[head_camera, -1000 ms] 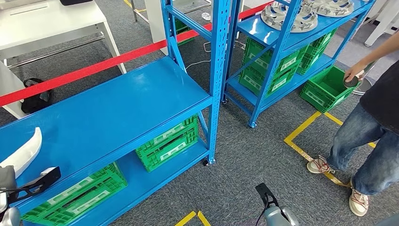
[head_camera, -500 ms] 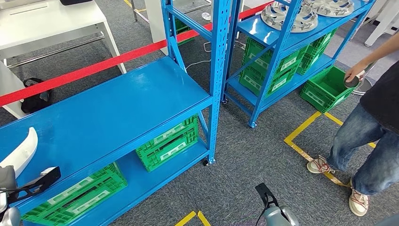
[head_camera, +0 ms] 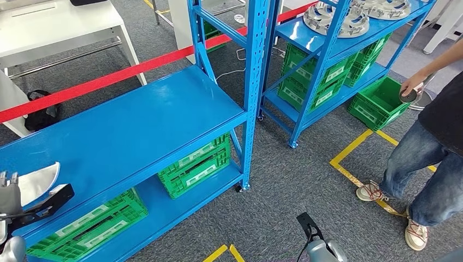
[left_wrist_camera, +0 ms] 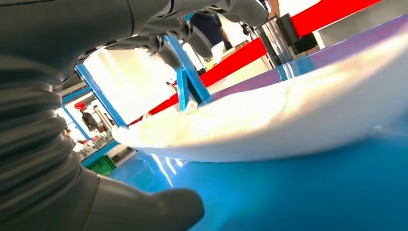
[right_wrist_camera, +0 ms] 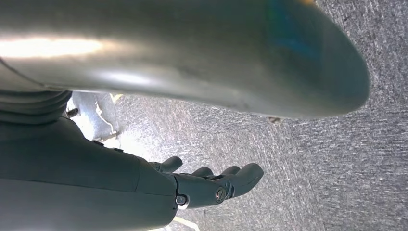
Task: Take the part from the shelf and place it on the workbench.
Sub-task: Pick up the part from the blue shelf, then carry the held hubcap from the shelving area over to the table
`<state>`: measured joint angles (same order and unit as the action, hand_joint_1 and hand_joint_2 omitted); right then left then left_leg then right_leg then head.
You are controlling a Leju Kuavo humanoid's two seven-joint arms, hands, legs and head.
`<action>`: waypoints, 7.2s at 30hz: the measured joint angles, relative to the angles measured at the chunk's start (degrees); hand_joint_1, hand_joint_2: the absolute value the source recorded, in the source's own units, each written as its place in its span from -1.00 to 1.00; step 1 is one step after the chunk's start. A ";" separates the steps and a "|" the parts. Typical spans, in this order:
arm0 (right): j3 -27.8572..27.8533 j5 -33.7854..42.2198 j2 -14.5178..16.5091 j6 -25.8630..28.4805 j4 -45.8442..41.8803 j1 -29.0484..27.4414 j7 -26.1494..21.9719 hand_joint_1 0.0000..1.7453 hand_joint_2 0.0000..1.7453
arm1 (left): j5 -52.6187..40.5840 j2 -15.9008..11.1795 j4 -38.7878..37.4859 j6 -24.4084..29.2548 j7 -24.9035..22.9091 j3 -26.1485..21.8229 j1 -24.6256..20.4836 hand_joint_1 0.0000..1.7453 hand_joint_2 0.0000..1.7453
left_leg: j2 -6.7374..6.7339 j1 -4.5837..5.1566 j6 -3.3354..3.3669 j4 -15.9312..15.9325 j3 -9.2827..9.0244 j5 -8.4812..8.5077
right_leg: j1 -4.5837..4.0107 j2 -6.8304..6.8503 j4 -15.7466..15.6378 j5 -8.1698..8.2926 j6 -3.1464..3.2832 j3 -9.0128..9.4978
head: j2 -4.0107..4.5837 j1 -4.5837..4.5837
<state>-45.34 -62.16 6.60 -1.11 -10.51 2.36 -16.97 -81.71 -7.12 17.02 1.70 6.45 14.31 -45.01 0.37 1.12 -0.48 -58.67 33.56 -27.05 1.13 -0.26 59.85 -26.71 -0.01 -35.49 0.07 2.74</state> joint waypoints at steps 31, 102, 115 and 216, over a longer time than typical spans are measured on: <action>-0.81 -1.18 0.00 -0.50 0.00 0.03 -0.85 -1.00 -1.00 | 0.45 2.57 2.19 2.37 1.28 -1.09 -0.21 -0.98 1.00 | 0.00 0.04 0.06 -0.01 0.00 0.01 | 0.05 0.00 -0.01 0.02 -0.02 0.00 | 0.00 0.00; -3.75 -3.35 0.00 -0.02 0.00 0.31 -0.87 -1.00 -1.00 | -2.02 1.39 -0.01 -1.66 -2.64 -0.41 -0.02 1.00 1.00 | 0.00 0.06 0.06 -0.01 0.01 0.00 | 0.05 0.00 -0.01 0.02 -0.03 0.00 | 0.00 -0.01; -3.77 -3.35 0.00 0.00 0.00 0.32 -0.86 -1.00 -1.00 | -1.83 1.35 -0.01 -3.12 -1.80 -0.38 -0.15 1.00 1.00 | 0.00 0.07 0.06 -0.01 -0.01 0.00 | 0.06 -0.01 -0.01 0.02 -0.03 0.02 | 0.00 0.00; -10.64 -3.20 -1.92 1.13 0.00 1.68 -4.27 -1.00 -1.00 | 36.21 3.38 24.20 -3.76 19.84 10.66 -5.97 1.00 1.00 | -0.33 -0.24 -0.32 -1.36 2.87 2.13 | 0.12 0.05 0.78 -2.33 -0.01 2.16 | 0.00 0.06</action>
<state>-55.98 -65.36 4.68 0.02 -10.51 4.04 -21.23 -45.50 -3.74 41.21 -2.07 26.29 24.97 -50.98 0.04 0.89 -0.80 -60.04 36.43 -24.92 1.25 -0.21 60.63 -29.05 -0.02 -33.33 0.07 2.79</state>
